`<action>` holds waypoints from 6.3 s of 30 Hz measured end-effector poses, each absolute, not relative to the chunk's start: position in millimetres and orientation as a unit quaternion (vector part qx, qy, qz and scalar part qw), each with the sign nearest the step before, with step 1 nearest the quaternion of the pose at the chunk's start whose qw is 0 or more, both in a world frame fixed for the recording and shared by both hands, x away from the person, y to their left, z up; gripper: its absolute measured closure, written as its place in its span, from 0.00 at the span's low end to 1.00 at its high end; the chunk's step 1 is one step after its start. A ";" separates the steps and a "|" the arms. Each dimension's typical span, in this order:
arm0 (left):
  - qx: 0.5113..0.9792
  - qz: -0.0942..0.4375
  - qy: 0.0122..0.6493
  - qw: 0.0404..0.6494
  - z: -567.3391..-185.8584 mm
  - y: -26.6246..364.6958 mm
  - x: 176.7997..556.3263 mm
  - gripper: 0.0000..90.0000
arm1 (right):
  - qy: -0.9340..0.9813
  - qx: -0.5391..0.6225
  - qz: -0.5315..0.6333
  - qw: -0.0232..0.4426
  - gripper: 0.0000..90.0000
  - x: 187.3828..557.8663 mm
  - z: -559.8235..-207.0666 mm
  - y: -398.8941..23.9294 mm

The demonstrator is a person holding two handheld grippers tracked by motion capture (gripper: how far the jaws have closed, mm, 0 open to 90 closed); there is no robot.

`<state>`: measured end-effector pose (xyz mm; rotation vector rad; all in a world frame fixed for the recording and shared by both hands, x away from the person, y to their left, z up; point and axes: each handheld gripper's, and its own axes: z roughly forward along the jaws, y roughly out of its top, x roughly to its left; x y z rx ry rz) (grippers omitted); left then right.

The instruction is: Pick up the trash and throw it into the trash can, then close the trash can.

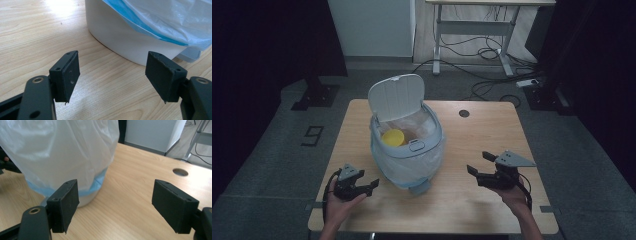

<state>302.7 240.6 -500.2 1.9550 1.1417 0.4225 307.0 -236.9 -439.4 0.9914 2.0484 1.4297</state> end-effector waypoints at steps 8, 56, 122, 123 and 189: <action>0.771 0.171 0.454 0.413 -495.5 241.4 300.8 0.31 | 0.745 0.370 0.508 0.224 0.24 302.8 -458.4 -243.4; 0.738 0.174 0.397 0.517 -358.4 243.5 317.9 0.30 | 0.755 0.402 0.479 0.197 0.25 301.3 -489.8 -263.8; 0.754 0.157 0.321 0.551 -316.5 205.2 373.3 0.26 | 0.768 0.400 0.466 0.184 0.25 298.4 -497.7 -261.0; 0.755 0.154 0.318 0.552 -318.6 203.8 371.1 0.25 | 0.768 0.399 0.466 0.184 0.25 297.9 -497.8 -260.6; 0.796 0.209 0.329 0.464 -325.0 131.8 368.0 0.25 | 0.769 0.408 0.458 0.179 0.25 296.0 -502.1 -263.1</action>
